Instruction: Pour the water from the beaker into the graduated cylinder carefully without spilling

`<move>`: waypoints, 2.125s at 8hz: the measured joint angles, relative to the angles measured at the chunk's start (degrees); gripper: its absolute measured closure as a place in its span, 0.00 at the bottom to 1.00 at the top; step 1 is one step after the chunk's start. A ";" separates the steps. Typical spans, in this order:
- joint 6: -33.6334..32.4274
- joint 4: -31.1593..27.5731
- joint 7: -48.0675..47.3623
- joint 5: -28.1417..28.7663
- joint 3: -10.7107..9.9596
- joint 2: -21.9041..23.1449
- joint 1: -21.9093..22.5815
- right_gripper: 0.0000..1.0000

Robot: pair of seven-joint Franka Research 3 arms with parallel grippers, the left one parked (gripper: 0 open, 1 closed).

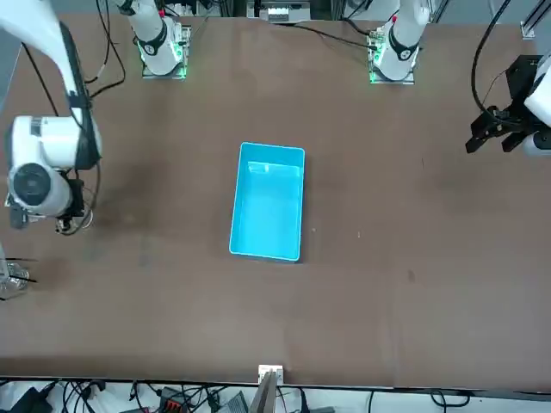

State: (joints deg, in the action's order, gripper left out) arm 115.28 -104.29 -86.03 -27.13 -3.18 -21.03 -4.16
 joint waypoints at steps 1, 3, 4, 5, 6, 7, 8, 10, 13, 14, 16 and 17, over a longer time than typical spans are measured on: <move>0.40 -0.10 2.24 2.50 0.01 0.37 -0.99 0.39; 0.93 -0.18 9.60 9.87 0.03 0.62 -3.16 0.39; 1.01 -0.18 14.69 14.09 0.00 0.88 -4.76 0.39; 1.02 -0.18 19.63 17.63 -0.01 1.20 -6.50 0.39; 1.06 -0.18 23.26 20.06 -0.02 1.34 -7.95 0.39; 1.11 -0.20 25.86 21.82 -0.01 1.33 -9.13 0.39; 1.11 -0.23 28.48 23.89 0.00 1.33 -10.11 0.39; 1.08 -0.33 34.33 28.10 0.01 1.32 -11.99 0.39; 1.08 -0.74 40.07 31.42 -0.01 1.16 -14.63 0.39; 1.08 -0.83 40.66 31.55 -0.01 1.13 -15.04 0.39; 1.08 -0.88 40.89 31.72 0.11 1.11 -15.11 0.39; 1.08 -0.88 40.92 31.88 0.16 1.11 -15.11 0.39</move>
State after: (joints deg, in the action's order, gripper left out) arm 116.36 -105.18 -45.11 4.75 -3.02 -19.91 -19.27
